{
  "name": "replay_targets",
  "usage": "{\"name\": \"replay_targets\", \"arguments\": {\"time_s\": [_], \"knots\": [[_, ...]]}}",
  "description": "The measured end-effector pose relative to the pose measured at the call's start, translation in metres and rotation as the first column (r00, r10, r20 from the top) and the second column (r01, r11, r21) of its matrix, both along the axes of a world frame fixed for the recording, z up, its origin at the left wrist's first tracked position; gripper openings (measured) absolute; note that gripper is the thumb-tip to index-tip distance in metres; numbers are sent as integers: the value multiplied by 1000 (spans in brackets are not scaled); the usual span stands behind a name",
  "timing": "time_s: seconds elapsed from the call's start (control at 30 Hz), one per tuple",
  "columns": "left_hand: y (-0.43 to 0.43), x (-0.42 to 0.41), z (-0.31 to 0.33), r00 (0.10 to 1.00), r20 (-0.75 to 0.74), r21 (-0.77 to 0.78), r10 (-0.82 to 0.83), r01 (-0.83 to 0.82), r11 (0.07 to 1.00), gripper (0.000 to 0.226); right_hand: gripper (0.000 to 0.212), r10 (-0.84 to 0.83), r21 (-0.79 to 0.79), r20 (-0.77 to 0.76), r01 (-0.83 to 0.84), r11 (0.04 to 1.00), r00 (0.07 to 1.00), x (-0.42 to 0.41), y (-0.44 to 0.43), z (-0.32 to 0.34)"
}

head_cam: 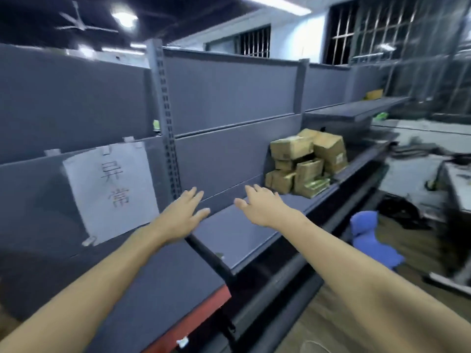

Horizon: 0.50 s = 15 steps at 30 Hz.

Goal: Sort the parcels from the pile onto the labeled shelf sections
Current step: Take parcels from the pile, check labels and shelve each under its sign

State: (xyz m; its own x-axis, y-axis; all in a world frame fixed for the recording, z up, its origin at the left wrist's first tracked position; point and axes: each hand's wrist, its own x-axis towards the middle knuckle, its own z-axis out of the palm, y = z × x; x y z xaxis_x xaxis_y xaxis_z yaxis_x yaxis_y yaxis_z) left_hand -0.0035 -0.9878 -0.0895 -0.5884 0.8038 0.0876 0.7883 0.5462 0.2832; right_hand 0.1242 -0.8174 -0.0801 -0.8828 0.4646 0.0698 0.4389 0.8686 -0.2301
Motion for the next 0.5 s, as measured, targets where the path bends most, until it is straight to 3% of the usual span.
{"name": "replay_targets", "arguments": {"time_s": [0.23,0.5], "knots": [[189,38,-18,968,54,46,-245,243,969,62,60,-270,-65,9,270,961,963,82,153,-20],[402,29,-33,921,29,50,-390,388,920,63,42,-426,-38,63,429,902,902,91,326,-27]]}}
